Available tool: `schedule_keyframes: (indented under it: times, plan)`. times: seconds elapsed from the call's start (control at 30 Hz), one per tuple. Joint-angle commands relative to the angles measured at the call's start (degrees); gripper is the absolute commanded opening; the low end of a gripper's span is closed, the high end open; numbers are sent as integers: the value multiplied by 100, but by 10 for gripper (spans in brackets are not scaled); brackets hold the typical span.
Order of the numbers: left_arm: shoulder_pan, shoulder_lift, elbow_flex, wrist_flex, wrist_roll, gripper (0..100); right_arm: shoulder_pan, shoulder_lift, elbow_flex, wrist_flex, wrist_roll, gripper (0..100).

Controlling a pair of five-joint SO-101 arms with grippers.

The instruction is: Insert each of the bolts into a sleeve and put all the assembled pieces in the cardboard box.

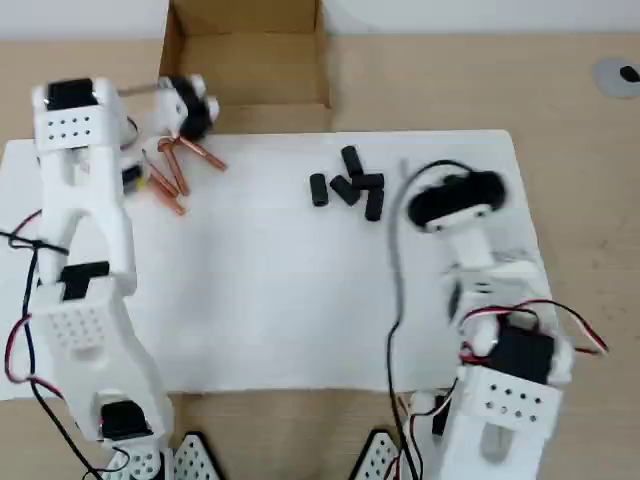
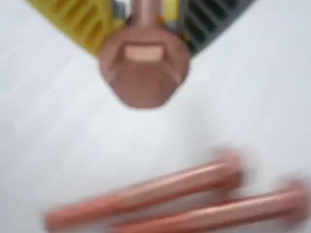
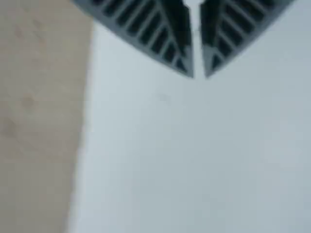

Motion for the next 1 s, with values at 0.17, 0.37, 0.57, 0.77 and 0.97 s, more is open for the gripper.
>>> schedule_keyframes:
  times: [0.17, 0.37, 0.57, 0.77, 0.97]
  plan:
    - [79, -2378, 167, 273, 4264, 13, -1288, 1815, -1262, -316, -1398, 9]
    - [-9, -3873, 2013, 264, 6004, 13, -1437, 4048, -2589, -510, -2022, 9]
    - [-35, -5754, 4870, -1257, 6919, 13, -2018, 5701, -3705, -651, -2514, 9]
    - [26, -8347, 7982, -3209, 7244, 12, -2721, 6352, -4488, -571, -2470, 9]
    - [9, -9947, 9600, -4026, 7244, 12, -2914, 6826, -5156, -607, -2523, 9]
